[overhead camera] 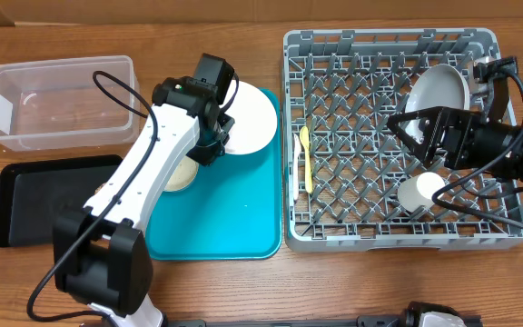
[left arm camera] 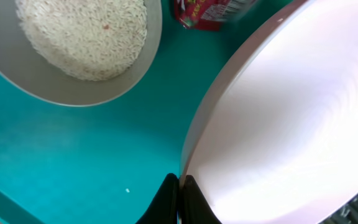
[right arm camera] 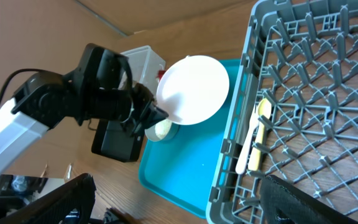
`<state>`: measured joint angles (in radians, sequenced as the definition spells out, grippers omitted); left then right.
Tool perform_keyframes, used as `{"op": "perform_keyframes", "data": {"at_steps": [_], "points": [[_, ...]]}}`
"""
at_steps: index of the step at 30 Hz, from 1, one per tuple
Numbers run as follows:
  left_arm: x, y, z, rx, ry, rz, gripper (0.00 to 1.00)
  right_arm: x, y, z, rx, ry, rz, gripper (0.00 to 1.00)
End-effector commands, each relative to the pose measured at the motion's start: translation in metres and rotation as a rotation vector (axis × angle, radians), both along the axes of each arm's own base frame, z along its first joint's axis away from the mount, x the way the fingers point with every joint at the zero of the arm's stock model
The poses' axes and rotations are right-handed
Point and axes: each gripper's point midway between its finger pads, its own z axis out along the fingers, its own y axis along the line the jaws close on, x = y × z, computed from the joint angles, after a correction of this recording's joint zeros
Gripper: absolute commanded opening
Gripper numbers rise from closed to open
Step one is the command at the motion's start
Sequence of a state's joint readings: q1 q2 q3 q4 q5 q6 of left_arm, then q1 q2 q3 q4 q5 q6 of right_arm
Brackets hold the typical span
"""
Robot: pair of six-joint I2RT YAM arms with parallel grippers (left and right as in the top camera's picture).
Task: Sort waste into correct bins and load items into the dishwasher rack
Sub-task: 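Grasp the pink plate rim on the teal tray with the left gripper and lift, then hand the pink plate from the left gripper to the right gripper, then set the pink plate upright in the rack beside the grey plate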
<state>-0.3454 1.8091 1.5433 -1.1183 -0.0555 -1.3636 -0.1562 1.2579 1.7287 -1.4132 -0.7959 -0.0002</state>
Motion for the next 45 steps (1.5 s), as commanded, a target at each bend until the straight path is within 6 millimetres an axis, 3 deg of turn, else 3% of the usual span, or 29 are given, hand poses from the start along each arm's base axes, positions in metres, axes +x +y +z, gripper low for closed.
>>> {"op": "perform_keyframes", "data": {"at_steps": [1,6,12,15,22,25,29,36,37,39,43,45], "points": [[-0.005,0.007,0.011,0.041,-0.02,-0.084,0.04,0.002,-0.003,0.003,-0.021,-0.026,-0.008,0.88],[-0.014,0.01,0.031,0.074,-0.041,-0.263,0.04,0.006,-0.01,-0.001,-0.062,-0.021,-0.042,0.89],[-0.022,0.014,0.08,0.133,-0.144,-0.543,0.04,0.009,-0.011,0.0,-0.069,-0.037,-0.046,0.91],[-0.027,0.005,0.11,0.14,-0.25,-0.761,0.04,0.006,-0.009,-0.004,-0.093,-0.054,-0.002,0.94],[-0.04,-0.01,0.165,0.164,-0.482,-1.052,0.04,-0.007,0.023,-0.017,-0.083,-0.07,0.196,0.93],[-0.046,-0.028,0.186,0.118,-0.6,-1.166,0.04,-0.003,0.038,-0.02,-0.083,-0.09,0.256,0.84],[-0.057,-0.041,0.2,0.055,-0.675,-1.242,0.04,0.01,0.06,-0.021,-0.086,-0.149,0.329,0.8],[-0.072,-0.046,0.211,0.024,-0.72,-1.294,0.04,0.026,0.074,-0.033,-0.08,-0.129,0.374,0.75],[-0.074,-0.047,0.216,0.023,-0.74,-1.298,0.04,0.029,0.079,-0.041,-0.072,-0.095,0.384,0.71],[-0.074,-0.048,0.225,0.028,-0.786,-1.299,0.04,0.027,0.09,-0.045,-0.046,-0.074,0.427,0.54],[-0.071,-0.049,0.232,0.039,-0.82,-1.296,0.04,0.021,0.103,-0.045,-0.032,-0.075,0.474,0.4],[-0.07,-0.05,0.234,0.042,-0.83,-1.295,0.04,0.018,0.108,-0.045,-0.031,-0.078,0.489,0.24]]}}
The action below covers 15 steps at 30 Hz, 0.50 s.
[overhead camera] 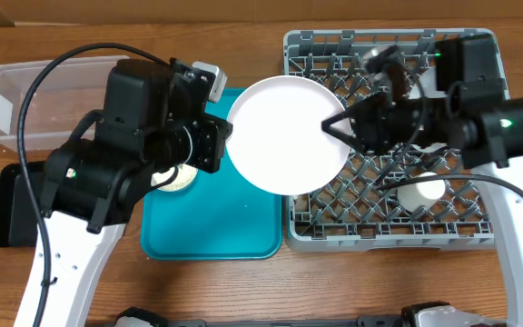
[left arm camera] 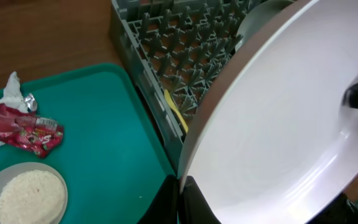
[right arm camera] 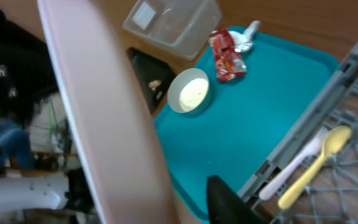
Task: Sort waste into correct bins and load items into the dishwasher rack
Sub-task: 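Set the pink plate upright in the rack beside the grey plate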
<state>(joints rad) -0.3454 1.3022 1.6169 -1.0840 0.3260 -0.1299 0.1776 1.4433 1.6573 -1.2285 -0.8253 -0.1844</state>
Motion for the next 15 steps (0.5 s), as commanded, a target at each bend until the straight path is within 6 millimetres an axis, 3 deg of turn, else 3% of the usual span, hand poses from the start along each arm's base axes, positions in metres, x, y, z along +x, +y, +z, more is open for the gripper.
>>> {"op": "perform_keyframes", "data": {"at_steps": [1,4,7,8,9,15], "points": [[-0.004,-0.005,0.02,-0.034,-0.063,-0.038,0.04,-0.009,0.01,0.004,0.021,-0.008,0.044,0.18],[-0.004,-0.005,0.021,-0.035,-0.068,-0.038,0.08,-0.009,0.01,0.005,0.019,-0.01,0.044,0.07],[-0.004,-0.003,0.021,-0.029,-0.068,-0.032,0.76,-0.003,0.003,0.004,-0.018,-0.027,0.005,0.04],[-0.004,-0.001,0.021,-0.021,-0.07,-0.023,0.91,0.0,-0.003,0.002,-0.044,-0.028,-0.031,0.04],[-0.005,0.001,0.022,-0.012,-0.074,-0.013,1.0,0.004,-0.009,0.0,-0.071,-0.027,-0.068,0.04],[-0.009,0.034,0.047,0.084,-0.15,0.121,1.0,0.036,-0.07,-0.022,-0.293,-0.007,-0.384,0.04]]}}
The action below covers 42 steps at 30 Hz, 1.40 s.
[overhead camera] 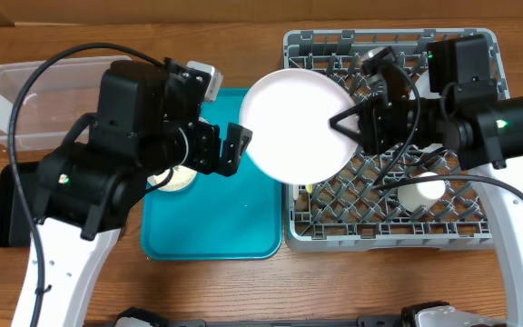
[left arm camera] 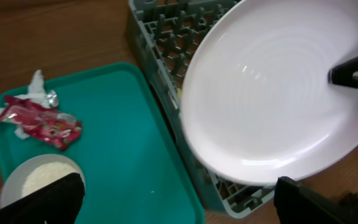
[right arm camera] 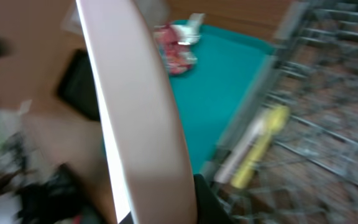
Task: Sort waste into correct bins and load items into the dishwasher rack
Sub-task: 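Set the pink plate upright in the rack beside the grey plate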
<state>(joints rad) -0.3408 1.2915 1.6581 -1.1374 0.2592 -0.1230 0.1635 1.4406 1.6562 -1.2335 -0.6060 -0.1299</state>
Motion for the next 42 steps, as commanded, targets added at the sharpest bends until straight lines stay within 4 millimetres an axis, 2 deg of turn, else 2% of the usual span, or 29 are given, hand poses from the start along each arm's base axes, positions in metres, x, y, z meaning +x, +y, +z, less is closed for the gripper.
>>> {"op": "perform_keyframes", "data": {"at_steps": [1,4,6,8,13,17,26,32,33,35,37,38,42], "points": [[-0.008,0.024,0.046,0.043,-0.149,0.084,1.0,0.022,-0.056,-0.005,-0.184,-0.022,-0.29,0.04],[-0.016,0.028,0.065,0.03,-0.198,0.093,1.0,0.04,-0.11,-0.008,-0.328,-0.037,-0.571,0.04],[-0.021,0.03,0.072,0.02,-0.221,0.094,1.0,0.046,-0.137,-0.005,-0.408,-0.072,-0.687,0.04],[-0.023,0.031,0.074,0.017,-0.226,0.094,1.0,0.05,-0.154,0.0,-0.467,-0.111,-0.75,0.04],[-0.025,0.031,0.071,0.024,-0.211,0.093,1.0,0.06,-0.178,0.006,-0.623,-0.186,-0.785,0.04],[-0.025,0.031,0.067,0.029,-0.198,0.093,1.0,0.069,-0.189,-0.008,-0.727,-0.167,-0.771,0.04],[-0.028,0.031,0.063,0.033,-0.176,0.086,1.0,0.095,-0.195,-0.073,-0.849,-0.015,-0.711,0.04],[-0.032,0.032,0.057,0.044,-0.15,0.084,1.0,0.101,-0.195,-0.105,-0.885,0.065,-0.683,0.05],[-0.032,0.032,0.057,0.044,-0.15,0.084,1.0,0.1,-0.195,-0.107,-0.883,0.075,-0.686,0.12],[-0.032,0.032,0.057,0.043,-0.15,0.084,1.0,0.098,-0.195,-0.107,-0.868,0.088,-0.717,0.55],[-0.032,0.032,0.057,0.044,-0.15,0.084,1.0,0.094,-0.195,-0.099,-0.862,0.084,-0.725,0.78],[-0.032,0.032,0.057,0.044,-0.149,0.084,1.0,0.092,-0.196,-0.091,-0.846,0.075,-0.754,0.84],[-0.032,0.033,0.056,0.046,-0.146,0.084,1.0,0.081,-0.197,-0.049,-0.771,0.011,-0.84,0.91]]}}
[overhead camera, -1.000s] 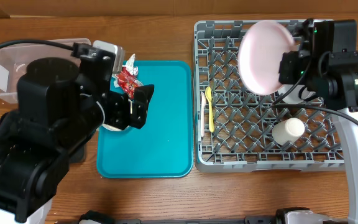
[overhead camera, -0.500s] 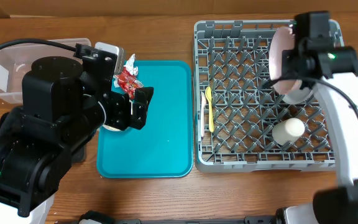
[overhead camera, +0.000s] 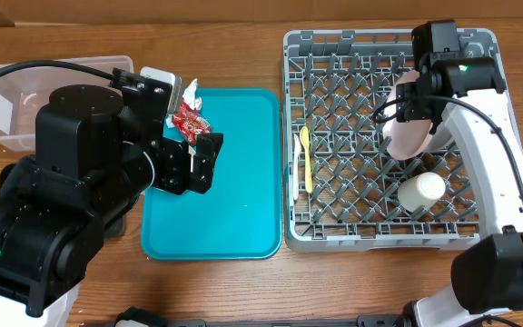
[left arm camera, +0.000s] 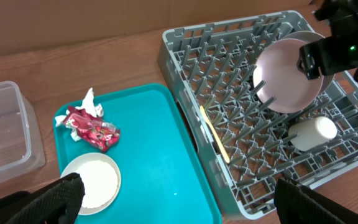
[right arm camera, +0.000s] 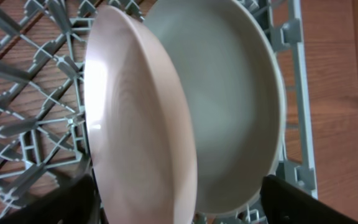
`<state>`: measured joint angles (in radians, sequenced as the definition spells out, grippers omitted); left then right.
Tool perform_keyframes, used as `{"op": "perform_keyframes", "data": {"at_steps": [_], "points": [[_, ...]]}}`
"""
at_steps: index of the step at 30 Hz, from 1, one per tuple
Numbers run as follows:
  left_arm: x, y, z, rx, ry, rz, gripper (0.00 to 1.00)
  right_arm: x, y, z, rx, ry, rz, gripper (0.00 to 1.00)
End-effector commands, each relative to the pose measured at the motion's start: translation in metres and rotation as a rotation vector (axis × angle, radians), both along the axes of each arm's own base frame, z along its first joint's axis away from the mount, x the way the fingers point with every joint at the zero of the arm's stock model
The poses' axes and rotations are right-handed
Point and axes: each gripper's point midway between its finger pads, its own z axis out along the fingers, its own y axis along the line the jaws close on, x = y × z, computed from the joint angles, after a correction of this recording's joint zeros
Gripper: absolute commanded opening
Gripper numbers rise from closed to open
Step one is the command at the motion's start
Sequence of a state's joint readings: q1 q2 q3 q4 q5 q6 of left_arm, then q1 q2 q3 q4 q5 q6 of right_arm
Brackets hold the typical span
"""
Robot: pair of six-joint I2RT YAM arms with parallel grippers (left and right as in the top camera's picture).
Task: Sort waste into correct bins and load items into the dishwasher rack
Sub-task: 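Set the pink plate upright in the rack beside the grey plate, then grasp the white rice bowl rim with the left gripper and lift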
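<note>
A white plate [overhead camera: 405, 132] stands on edge in the grey dishwasher rack [overhead camera: 379, 238] at its back right. It leans beside a grey dish [right arm camera: 235, 106]. My right gripper [overhead camera: 413, 104] hovers over the plate [right arm camera: 135, 112], open, with a finger on either side of both dishes. My left gripper [left arm camera: 179, 208] is open and high over the teal tray [overhead camera: 234, 200]. On the tray lie a bowl of rice [left arm camera: 93, 180] and a red wrapper [left arm camera: 92, 126]. In the overhead view my left arm hides the bowl.
A white cup [overhead camera: 422, 191] lies in the rack's right front. A yellow spoon [overhead camera: 304, 154] and a white utensil lie along its left side. A clear plastic bin [overhead camera: 12, 100] stands at the far left.
My right gripper held the plate in the air over the rack's left part. Now the plate stands in the rack's back right and that gripper is open. My left arm has drawn back over the tray.
My left gripper was shut on the plate's rim over the tray, with the right one open over the rack. Then both grippers were at the plate between tray and rack. Then the left was open and the right held it. Now the plate stands in the rack.
</note>
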<state>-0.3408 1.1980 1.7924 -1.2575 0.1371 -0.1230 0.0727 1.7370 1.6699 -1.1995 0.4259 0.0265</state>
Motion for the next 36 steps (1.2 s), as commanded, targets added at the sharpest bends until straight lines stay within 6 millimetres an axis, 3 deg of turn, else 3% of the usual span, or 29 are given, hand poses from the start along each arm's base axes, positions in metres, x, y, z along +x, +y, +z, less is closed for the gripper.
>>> {"op": "perform_keyframes", "data": {"at_steps": [1,5,8,10,14,17,19,24,30,36], "points": [[0.0,-0.001,0.004,0.008,-0.016,-0.008,1.0,-0.007,-0.003,0.075,0.036,-0.22,-0.067,0.92],[0.004,-0.002,0.0,0.011,0.001,-0.001,1.0,-0.028,0.025,0.124,0.182,-0.333,0.015,0.92],[0.009,-0.002,-0.011,0.003,0.054,0.028,1.0,-0.048,0.06,0.153,0.355,-0.4,0.136,0.93],[0.014,0.0,-0.025,0.033,0.108,0.048,1.0,-0.062,0.083,0.169,0.475,-0.43,0.221,0.94],[0.027,0.027,-0.061,0.102,0.259,0.291,1.0,-0.089,0.119,0.191,0.662,-0.444,0.365,0.93],[0.031,0.044,-0.082,0.13,0.347,0.46,1.0,-0.101,0.137,0.195,0.761,-0.414,0.43,0.92],[0.036,0.044,-0.091,0.144,0.378,0.482,1.0,-0.106,0.144,0.193,0.802,-0.387,0.449,0.92],[0.04,0.055,-0.117,0.24,0.466,0.561,1.0,-0.109,0.149,0.185,0.836,-0.334,0.448,0.91],[0.056,0.03,-0.183,0.33,0.648,0.419,0.79,-0.113,0.149,0.179,0.839,-0.304,0.435,0.86],[0.061,0.034,-0.254,0.462,0.832,0.411,0.58,-0.121,0.147,0.171,0.838,-0.257,0.416,0.86]]}}
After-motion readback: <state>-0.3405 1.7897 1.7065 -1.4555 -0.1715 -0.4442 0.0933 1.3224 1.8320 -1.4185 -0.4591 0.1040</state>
